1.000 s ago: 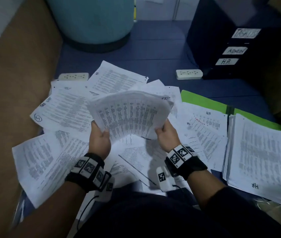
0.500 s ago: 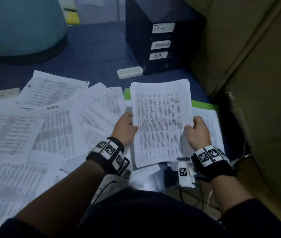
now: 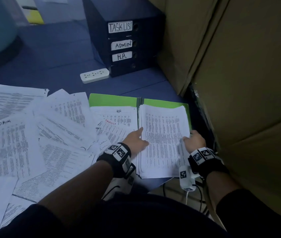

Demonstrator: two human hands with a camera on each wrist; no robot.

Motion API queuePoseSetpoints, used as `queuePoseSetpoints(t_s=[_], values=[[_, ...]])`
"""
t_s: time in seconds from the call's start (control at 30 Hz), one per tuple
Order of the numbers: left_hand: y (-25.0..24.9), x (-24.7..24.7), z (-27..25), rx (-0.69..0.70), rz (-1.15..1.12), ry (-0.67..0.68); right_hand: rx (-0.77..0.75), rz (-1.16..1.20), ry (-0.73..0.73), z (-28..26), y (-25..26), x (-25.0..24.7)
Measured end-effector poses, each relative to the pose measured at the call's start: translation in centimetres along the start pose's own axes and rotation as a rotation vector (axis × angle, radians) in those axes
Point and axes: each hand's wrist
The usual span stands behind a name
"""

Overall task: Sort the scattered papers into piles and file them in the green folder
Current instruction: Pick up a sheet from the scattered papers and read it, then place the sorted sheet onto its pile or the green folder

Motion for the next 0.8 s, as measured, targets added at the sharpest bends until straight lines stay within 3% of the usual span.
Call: queuePoseSetpoints(t_s=[0.1, 0.2, 0.43, 0.57, 0.67, 0.73, 0.8], values=[[0.4, -1.4, -0.6, 0.014, 0.12, -0.062, -0.069, -0.094, -0.061, -0.1, 0.3, 0.4], [1.8, -4.0, -2.5, 0.032, 0.014, -0.14, -0.218, -0.085, -0.12, -0.9, 2.2, 1.3], [9.5, -12.0, -9.4, -0.075, -0.1, -0.573, -0.496, -0.061, 0.318, -5.6, 10.7, 10.0], [15.2, -15.6, -13.3, -0.241, -0.053, -0.675, -0.558, -0.159, 0.553, -11.0, 14.4, 17.1], [18.6, -17.0, -15.8, -0.331, -0.065, -0.706, -0.612, -0.369, 0.739, -14.2, 15.7, 22.7], [20.7, -17.6, -17.2, -0.35, -0.07, -0.721, -0.639, -0.571, 0.743, -15.9, 15.8, 26.4], [22.4, -18.1, -18.5, -0.355, -0.066, -0.722, -0.644, -0.735, 0.624, -17.3, 15.6, 29.1]])
Point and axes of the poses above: each hand's wrist, its own z-axis towards the middle knuckle, its own x-axis out of the palm, y = z × x, and after that the axes turned 14 degrees about z, right-handed
